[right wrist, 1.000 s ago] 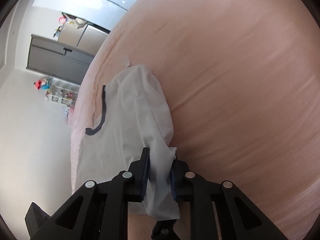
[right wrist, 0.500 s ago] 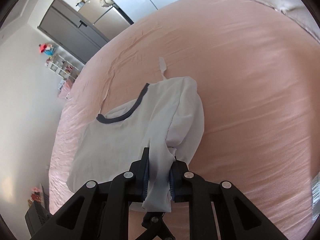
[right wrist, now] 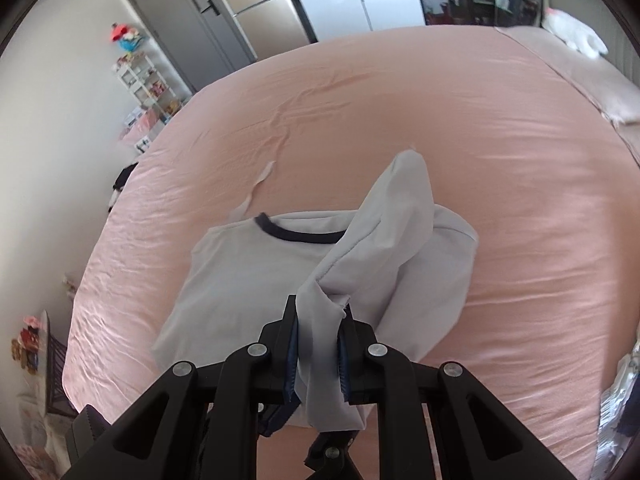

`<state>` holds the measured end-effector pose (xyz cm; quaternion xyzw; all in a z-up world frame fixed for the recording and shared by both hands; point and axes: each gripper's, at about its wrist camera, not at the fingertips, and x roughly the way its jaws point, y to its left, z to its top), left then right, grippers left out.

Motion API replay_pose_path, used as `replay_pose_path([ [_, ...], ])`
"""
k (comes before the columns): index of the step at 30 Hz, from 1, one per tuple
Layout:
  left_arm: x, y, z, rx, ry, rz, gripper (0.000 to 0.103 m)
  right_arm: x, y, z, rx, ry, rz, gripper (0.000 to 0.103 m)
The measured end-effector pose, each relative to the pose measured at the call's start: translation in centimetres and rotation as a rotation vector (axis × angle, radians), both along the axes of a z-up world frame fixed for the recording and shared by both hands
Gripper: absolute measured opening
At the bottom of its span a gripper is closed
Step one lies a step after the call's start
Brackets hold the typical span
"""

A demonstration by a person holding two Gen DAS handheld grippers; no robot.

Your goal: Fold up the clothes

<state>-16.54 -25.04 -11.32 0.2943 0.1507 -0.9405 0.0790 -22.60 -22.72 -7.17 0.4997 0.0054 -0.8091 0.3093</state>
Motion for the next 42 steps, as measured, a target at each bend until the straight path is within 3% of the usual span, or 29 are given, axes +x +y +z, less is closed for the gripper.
replay_pose_path([
  [12, 5.4, -7.5, -1.3, 0.137, 0.017, 0.168, 0.025, 3.5, -10.4, -1.0, 0.068, -0.003, 0.169, 0.014],
  [27, 7.4, -11.9, -4.4, 0.323, 0.001, 0.239, 0.025, 5.4, -16.8, -5.8, 0.164, -0.086, 0.32, 0.015],
  [31, 7.4, -12.1, -4.5, 0.357, 0.01, 0.241, 0.026, 5.4, -17.8, -6.5, 0.188, -0.133, 0.367, 0.025],
  [33, 7.5, -12.4, -4.5, 0.388, 0.019, 0.241, 0.025, 5.5, -18.0, -6.6, 0.185, -0.149, 0.388, 0.05],
  [35, 7.6, -12.9, -4.6, 0.436, 0.032, 0.239, 0.026, 5.8, -17.9, -6.4, 0.159, -0.16, 0.396, 0.064],
  [40, 8.5, -14.6, -4.9, 0.62, 0.086, 0.249, 0.026, 4.9, -15.0, -4.3, 0.106, -0.144, 0.339, 0.068],
  [42, 8.6, -15.1, -4.7, 0.631, 0.095, 0.279, 0.026, 4.5, -13.8, -3.4, 0.085, -0.136, 0.315, 0.071],
])
